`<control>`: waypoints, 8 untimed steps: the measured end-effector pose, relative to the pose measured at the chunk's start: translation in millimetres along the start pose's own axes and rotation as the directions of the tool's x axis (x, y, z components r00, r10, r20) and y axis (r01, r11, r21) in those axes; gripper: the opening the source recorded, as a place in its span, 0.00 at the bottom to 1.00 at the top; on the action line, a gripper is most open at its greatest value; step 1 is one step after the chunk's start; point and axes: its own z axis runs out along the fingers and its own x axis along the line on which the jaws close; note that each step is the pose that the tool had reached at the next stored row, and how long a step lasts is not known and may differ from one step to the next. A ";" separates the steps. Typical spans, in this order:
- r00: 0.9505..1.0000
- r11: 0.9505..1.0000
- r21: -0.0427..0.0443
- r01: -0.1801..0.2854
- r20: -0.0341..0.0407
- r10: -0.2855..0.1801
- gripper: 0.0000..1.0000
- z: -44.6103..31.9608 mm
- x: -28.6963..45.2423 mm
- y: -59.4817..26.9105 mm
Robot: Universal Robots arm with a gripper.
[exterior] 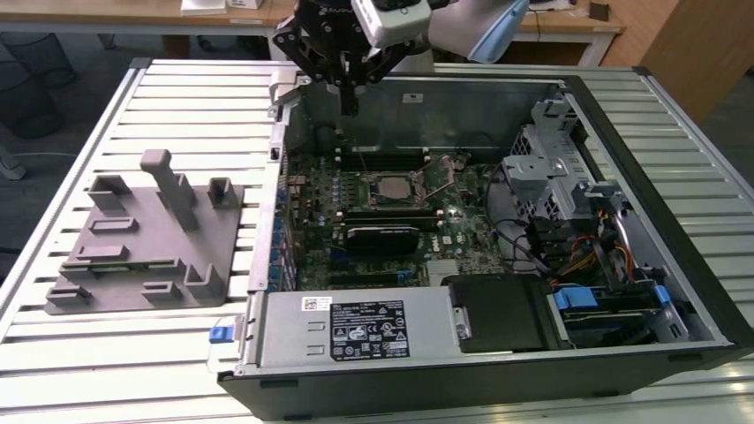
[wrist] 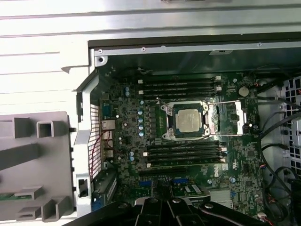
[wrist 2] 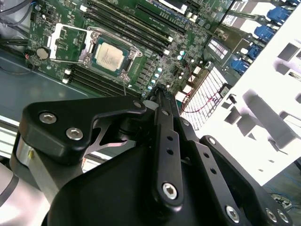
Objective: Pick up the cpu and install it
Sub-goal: 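Close the cpu cover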
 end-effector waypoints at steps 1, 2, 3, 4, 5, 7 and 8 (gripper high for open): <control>1.000 1.000 0.001 -0.010 0.000 0.010 0.11 0.9 -0.1 0.0; 1.000 1.000 0.001 -0.022 0.001 0.022 0.11 1.9 -0.2 0.0; 1.000 1.000 0.001 -0.030 0.001 0.030 0.11 3.1 -0.8 0.0; 0.999 0.999 0.001 -0.037 0.002 0.037 0.11 4.3 -1.7 0.0; 0.999 0.999 0.001 -0.042 0.002 0.042 0.11 5.7 -3.0 0.1; 0.999 0.999 0.001 -0.043 0.002 0.043 0.11 8.5 -7.7 0.6; 0.999 0.999 0.001 -0.043 0.002 0.043 0.11 9.8 -9.9 0.9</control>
